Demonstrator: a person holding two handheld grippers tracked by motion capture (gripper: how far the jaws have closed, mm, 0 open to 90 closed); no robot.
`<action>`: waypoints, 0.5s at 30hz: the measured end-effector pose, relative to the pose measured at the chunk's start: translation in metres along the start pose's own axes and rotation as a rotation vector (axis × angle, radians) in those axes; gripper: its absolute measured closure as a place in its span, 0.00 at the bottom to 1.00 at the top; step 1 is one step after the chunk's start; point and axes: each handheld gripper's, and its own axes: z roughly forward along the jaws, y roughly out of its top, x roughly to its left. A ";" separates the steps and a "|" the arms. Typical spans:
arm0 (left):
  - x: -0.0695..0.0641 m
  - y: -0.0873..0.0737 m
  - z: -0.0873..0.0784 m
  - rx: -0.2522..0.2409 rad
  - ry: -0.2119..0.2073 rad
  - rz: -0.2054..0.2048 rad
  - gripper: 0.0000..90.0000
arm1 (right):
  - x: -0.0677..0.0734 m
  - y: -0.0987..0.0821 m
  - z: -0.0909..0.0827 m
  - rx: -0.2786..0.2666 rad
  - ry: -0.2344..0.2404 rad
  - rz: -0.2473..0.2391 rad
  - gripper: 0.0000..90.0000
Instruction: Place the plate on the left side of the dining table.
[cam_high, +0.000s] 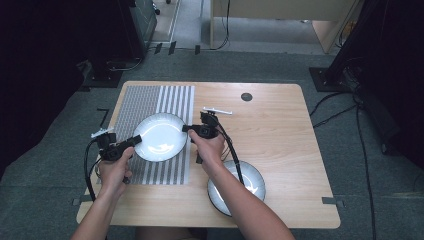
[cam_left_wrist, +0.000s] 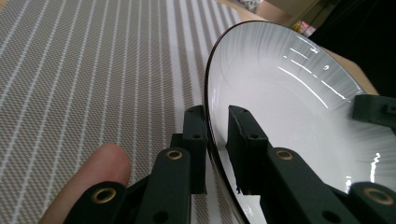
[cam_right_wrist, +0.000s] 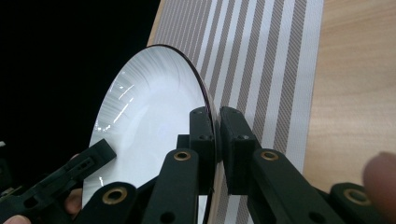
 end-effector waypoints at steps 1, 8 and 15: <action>0.002 0.002 0.002 -0.002 0.005 -0.005 0.86 | 0.001 0.002 0.004 -0.004 -0.005 -0.002 0.94; 0.019 0.017 0.021 -0.024 0.039 -0.059 0.87 | 0.003 0.017 0.035 0.000 -0.016 0.033 0.94; 0.031 0.030 0.036 -0.031 0.052 -0.080 0.89 | 0.000 0.028 0.055 -0.006 -0.026 0.029 0.94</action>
